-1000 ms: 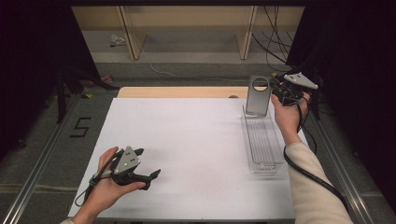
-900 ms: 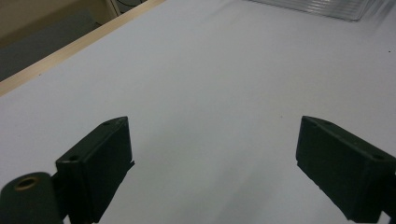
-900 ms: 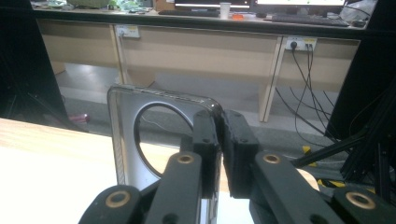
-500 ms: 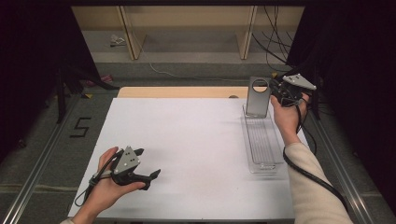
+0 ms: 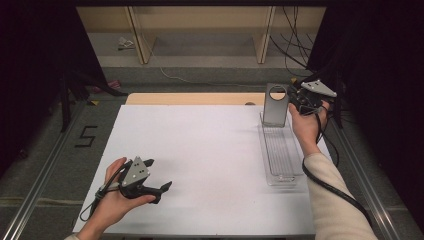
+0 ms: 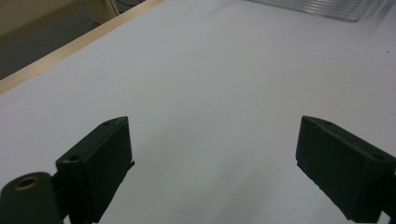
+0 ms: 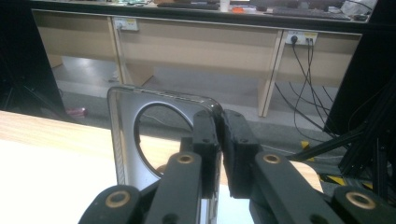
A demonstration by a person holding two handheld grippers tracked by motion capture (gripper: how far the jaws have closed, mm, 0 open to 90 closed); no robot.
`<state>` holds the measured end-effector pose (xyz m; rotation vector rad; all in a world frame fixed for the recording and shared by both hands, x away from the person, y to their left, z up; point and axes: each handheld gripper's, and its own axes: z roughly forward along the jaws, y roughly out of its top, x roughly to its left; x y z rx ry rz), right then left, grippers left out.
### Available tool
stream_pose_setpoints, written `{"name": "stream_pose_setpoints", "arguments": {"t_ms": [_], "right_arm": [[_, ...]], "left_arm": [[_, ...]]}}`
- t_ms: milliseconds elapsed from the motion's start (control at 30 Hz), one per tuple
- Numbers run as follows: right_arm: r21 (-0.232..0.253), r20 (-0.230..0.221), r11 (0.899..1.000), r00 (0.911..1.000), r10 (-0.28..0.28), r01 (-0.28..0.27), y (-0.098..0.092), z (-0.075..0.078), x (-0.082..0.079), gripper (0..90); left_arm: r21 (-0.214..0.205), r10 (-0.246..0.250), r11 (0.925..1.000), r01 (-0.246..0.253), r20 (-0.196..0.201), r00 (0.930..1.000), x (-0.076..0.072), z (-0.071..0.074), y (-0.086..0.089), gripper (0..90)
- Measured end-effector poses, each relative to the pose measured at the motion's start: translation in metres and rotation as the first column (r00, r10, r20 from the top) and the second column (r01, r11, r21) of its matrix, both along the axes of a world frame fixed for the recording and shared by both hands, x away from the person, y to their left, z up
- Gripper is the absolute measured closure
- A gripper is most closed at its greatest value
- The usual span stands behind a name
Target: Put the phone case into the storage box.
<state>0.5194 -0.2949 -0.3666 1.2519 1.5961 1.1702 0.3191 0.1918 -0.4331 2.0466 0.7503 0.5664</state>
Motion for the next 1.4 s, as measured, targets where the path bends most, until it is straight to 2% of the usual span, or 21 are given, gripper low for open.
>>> {"name": "stream_pose_setpoints", "arguments": {"t_ms": [533,1400], "right_arm": [[-0.019,-0.011,1.0,0.9999,0.002,-0.002,0.0024,-0.0061,0.0019,84.6],[-0.011,-0.008,1.0,0.9999,-0.006,0.006,0.0001,-0.0073,0.0022,84.5]], "left_arm": [[-0.002,0.0,1.0,0.0,0.001,1.0,0.0001,0.0003,0.0003,10.3],[-0.005,-0.002,1.0,0.002,0.001,1.0,-0.0002,0.0003,-0.0009,10.4]]}}
